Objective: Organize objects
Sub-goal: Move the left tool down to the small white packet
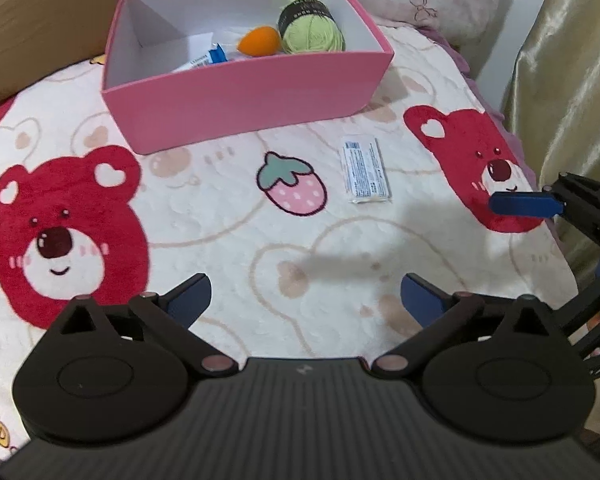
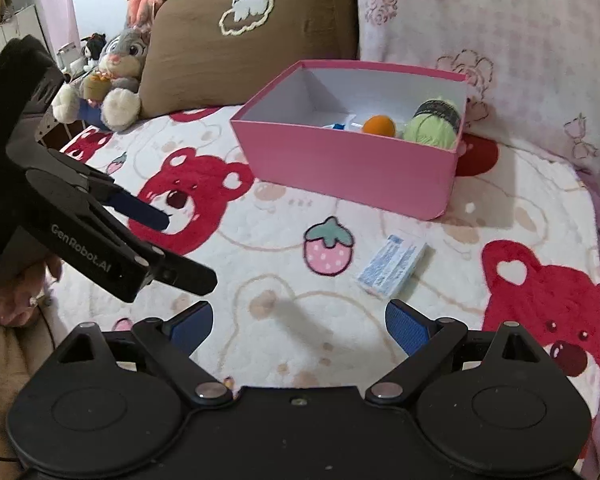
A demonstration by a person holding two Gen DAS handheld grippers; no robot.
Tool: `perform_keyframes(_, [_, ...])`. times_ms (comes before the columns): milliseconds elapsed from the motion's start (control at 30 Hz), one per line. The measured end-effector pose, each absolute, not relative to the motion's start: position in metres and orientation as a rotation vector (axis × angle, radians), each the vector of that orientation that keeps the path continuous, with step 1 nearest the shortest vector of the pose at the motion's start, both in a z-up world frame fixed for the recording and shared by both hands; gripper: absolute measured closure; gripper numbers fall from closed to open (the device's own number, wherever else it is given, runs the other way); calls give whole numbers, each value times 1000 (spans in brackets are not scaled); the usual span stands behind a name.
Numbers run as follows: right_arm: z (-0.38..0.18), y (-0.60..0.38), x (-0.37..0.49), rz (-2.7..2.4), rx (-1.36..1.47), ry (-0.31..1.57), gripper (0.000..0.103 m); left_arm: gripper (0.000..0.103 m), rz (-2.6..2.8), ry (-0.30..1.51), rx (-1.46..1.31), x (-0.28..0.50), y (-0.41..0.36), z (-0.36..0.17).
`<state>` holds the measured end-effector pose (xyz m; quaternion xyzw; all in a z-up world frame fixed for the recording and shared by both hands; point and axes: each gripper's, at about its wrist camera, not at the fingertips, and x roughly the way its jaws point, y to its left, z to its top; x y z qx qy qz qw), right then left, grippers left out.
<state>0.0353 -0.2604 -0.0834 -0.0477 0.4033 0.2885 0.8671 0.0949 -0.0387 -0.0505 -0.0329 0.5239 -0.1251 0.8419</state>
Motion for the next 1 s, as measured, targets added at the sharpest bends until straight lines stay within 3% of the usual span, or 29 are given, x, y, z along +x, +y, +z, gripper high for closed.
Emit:
perform_keyframes(367, [-130,-266,50,579,-48,749,8,0,-265,1033,-162,118,-54,-82])
perform_keyframes(567, [-156,-245,60,492,-169,684,8,1,-269,995,-366,136,-40,-107])
perform_keyframes(1000, [-185,-228,92,385,-269,685,8,4,-284,905,-395,163,-39,-138])
